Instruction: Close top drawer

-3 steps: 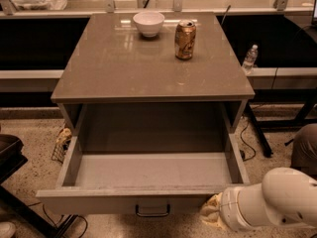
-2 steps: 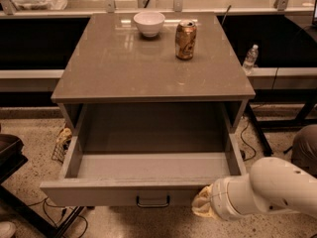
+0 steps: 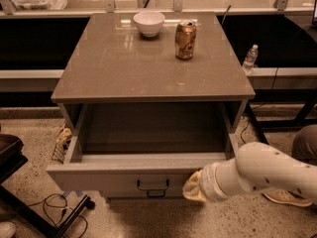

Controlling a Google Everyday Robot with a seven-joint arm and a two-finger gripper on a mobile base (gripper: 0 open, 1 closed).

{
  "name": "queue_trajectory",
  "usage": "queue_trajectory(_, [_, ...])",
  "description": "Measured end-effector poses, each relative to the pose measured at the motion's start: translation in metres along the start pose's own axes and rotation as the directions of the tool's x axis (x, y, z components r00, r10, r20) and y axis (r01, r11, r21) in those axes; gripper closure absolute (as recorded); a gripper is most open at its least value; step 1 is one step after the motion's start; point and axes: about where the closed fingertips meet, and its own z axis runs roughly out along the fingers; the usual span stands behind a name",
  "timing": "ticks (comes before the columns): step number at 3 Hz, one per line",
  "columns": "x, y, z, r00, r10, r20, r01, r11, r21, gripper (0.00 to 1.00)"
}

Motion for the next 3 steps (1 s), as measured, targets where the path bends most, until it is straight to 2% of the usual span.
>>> queue_trajectory(1, [-0.002, -0.005, 0.003, 1.0, -0.003, 0.005, 0.003, 1.0, 0.001, 1.0])
queue_trajectory(2, [-0.02, -0.044, 0.025, 0.999, -0.032, 0.041, 0.031, 0.9994, 0.011, 1.0])
queue_trajectory(3, [-0.02, -0.045, 0.025, 0.999, -0.032, 0.041, 0.031, 0.9994, 0.011, 1.0])
